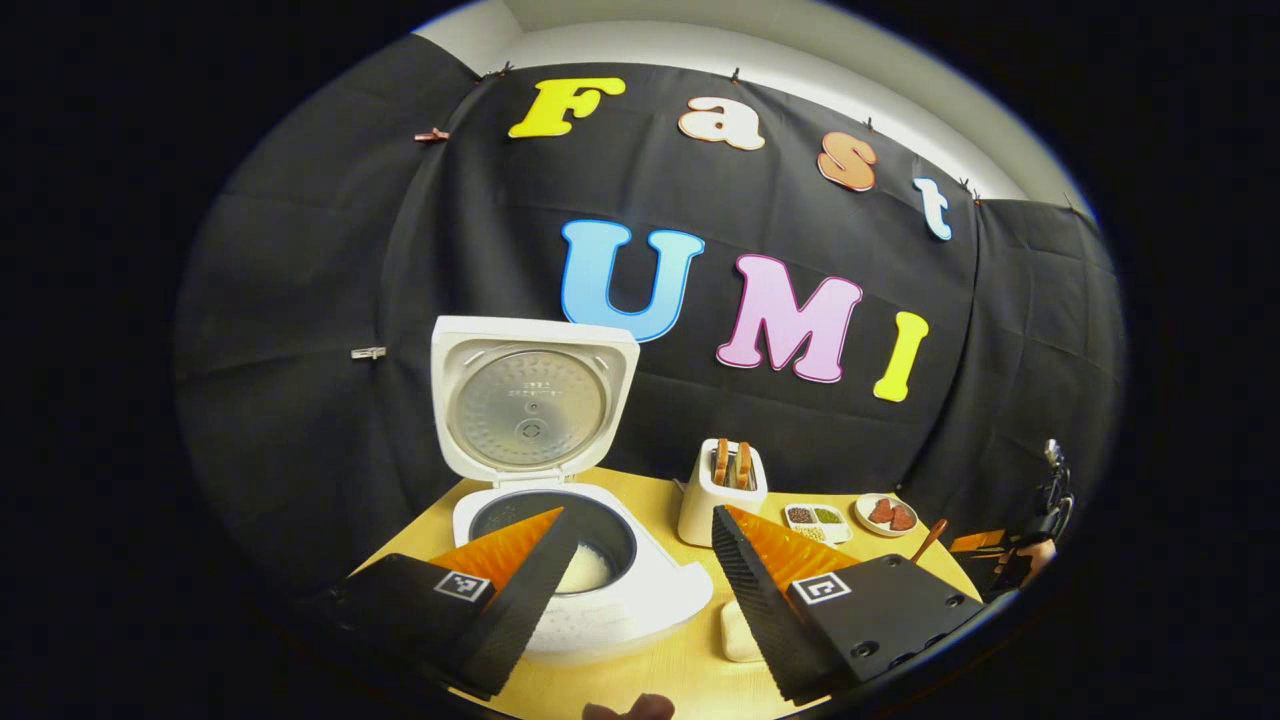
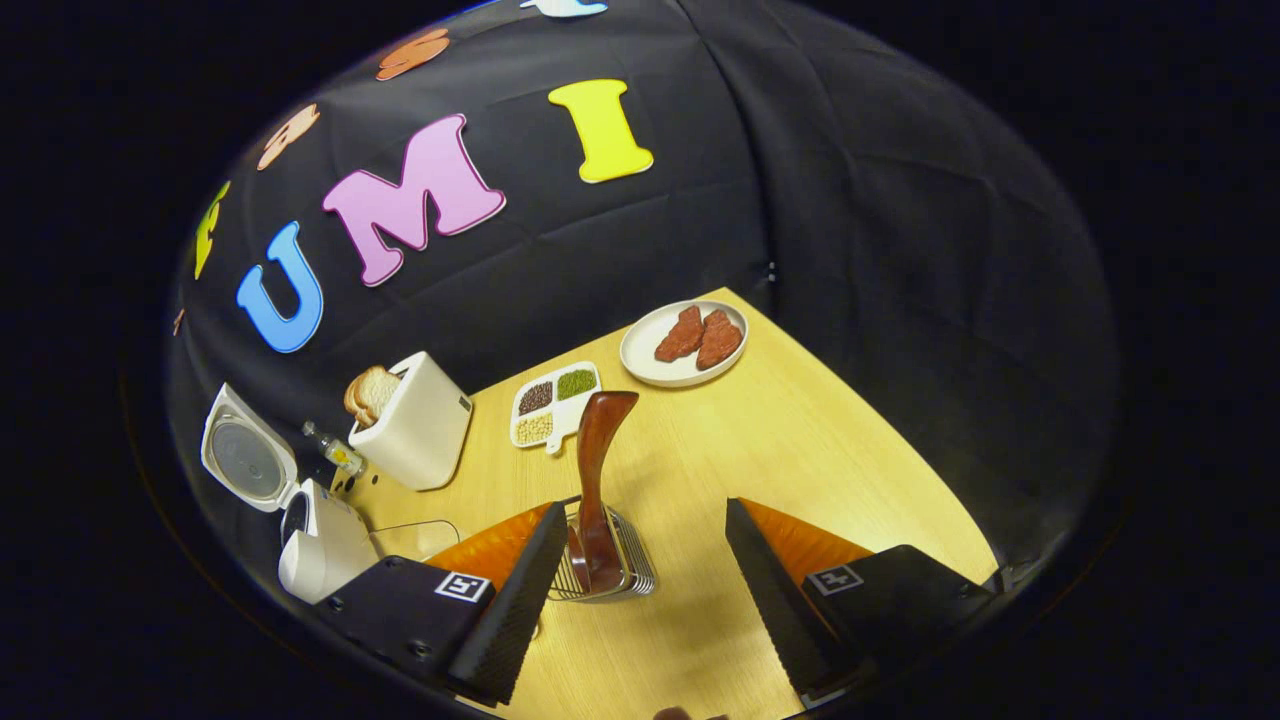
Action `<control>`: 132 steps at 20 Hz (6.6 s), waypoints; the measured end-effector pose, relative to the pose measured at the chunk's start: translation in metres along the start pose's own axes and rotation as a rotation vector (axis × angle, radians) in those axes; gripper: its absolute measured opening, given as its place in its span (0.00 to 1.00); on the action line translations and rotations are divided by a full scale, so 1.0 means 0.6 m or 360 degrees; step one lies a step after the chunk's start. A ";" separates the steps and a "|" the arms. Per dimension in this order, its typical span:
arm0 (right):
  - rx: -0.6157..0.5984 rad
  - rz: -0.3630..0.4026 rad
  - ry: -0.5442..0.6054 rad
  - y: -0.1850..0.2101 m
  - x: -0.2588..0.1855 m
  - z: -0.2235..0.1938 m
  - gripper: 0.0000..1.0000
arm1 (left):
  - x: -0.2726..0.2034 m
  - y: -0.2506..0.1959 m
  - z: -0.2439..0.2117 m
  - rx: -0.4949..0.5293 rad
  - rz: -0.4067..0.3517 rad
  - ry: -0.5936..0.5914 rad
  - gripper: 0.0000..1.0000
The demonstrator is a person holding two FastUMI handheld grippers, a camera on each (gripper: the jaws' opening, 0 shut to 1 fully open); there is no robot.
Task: Close the left gripper, press the button to open the rice cooker; take a wooden spoon from the chopstick holder with the right hand, scoop a spoonful of rice and pour it into the rice cooker, then put the wooden spoon back into the chopstick holder.
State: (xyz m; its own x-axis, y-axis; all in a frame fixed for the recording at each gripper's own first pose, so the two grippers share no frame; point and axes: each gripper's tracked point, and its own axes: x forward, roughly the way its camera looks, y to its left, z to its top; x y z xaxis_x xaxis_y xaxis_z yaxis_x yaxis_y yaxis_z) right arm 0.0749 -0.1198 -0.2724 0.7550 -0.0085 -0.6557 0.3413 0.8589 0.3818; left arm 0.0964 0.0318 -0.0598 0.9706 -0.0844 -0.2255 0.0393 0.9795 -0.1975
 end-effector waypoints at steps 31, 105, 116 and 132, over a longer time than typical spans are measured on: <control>-0.0230 -0.0090 -0.0571 0.198 -0.307 0.055 0.98 | 0.352 0.249 0.289 0.0222 0.0495 -0.0159 0.95; -0.0551 0.0302 -0.0633 0.295 -0.284 0.121 0.98 | -0.029 0.013 0.015 0.0208 0.0034 -0.0083 0.98; -0.0607 0.0390 -0.0778 0.358 -0.344 0.142 0.98 | -0.157 -0.012 0.108 0.0358 -0.0055 -0.0344 0.95; -0.0696 0.0400 -0.0879 0.393 -0.374 0.156 0.98 | -0.166 -0.015 0.124 0.0354 -0.0068 -0.0357 0.95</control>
State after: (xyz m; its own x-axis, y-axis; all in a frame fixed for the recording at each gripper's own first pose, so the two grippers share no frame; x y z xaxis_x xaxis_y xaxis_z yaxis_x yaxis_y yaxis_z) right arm 0.0386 0.0365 0.0258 0.9916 0.0577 -0.1160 -0.0452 0.9932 0.1077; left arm 0.0172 0.0448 0.0354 0.9941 -0.1081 -0.0009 0.1081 0.9940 0.0170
